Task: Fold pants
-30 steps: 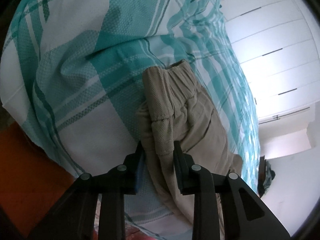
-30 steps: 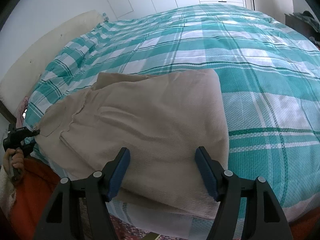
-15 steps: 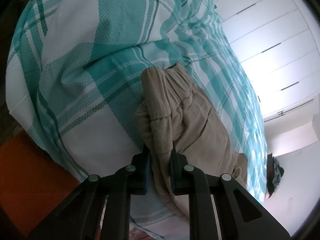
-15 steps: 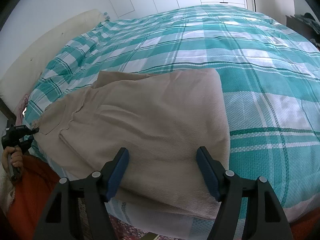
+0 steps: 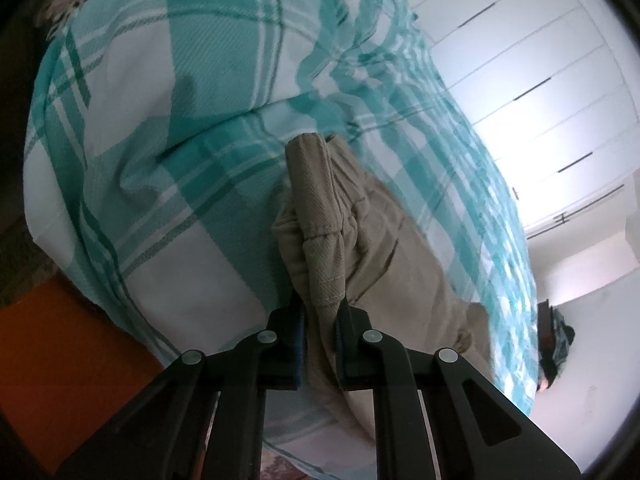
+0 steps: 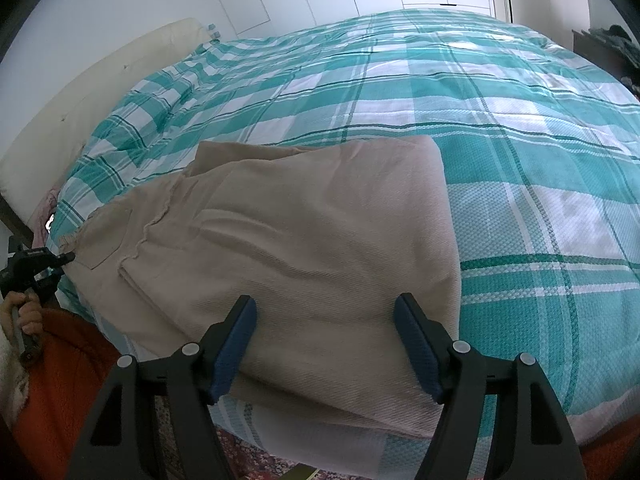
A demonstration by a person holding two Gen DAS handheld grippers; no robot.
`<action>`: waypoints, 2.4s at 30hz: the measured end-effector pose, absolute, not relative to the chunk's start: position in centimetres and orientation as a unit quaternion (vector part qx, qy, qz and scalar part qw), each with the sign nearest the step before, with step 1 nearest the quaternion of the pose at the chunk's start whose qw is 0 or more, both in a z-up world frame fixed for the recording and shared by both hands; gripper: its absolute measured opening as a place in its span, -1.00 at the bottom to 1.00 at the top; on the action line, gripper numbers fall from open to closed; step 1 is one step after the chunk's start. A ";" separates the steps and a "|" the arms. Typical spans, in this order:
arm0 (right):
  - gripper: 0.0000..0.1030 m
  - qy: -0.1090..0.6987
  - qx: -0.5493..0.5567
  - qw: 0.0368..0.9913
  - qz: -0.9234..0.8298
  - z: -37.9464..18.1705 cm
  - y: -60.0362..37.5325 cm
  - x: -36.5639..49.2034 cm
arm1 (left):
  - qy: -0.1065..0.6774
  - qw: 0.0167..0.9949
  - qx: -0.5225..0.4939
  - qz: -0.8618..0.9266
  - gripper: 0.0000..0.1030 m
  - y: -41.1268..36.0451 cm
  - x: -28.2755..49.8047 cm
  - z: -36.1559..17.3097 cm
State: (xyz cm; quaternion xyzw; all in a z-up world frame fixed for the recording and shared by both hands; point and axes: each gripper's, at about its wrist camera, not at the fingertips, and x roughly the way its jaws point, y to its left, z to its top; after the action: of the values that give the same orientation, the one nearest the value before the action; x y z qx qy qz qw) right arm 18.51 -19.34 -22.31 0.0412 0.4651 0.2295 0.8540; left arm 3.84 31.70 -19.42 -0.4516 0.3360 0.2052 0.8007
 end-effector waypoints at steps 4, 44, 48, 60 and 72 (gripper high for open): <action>0.40 0.466 0.043 0.854 0.229 -22.3 -19.2 18.6 | 0.312 0.818 -0.452 0.170 -0.84 30.1 4.4 -15.9; 0.14 0.475 0.114 0.801 0.346 -17.5 -16.1 21.1 | 0.431 0.881 -0.170 0.096 0.60 12.3 13.6 -17.0; 0.13 0.490 0.100 0.803 0.326 -18.3 -14.9 23.0 | 0.426 0.888 -0.147 0.091 0.60 11.8 13.8 -17.4; -0.73 0.542 0.060 0.789 0.284 -19.4 -13.8 25.5 | 0.436 0.890 -0.109 0.078 0.42 9.9 14.1 -18.1; -0.58 0.536 0.130 0.785 0.283 -20.3 -18.6 26.8 | 0.469 0.880 -0.063 0.029 0.42 5.9 15.1 -20.1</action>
State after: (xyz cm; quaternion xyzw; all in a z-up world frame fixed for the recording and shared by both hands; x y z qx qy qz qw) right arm 26.77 -18.55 -20.29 0.1300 0.5355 0.2831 0.7850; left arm 15.07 5.87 -20.10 -0.0634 0.4692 0.0292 0.8803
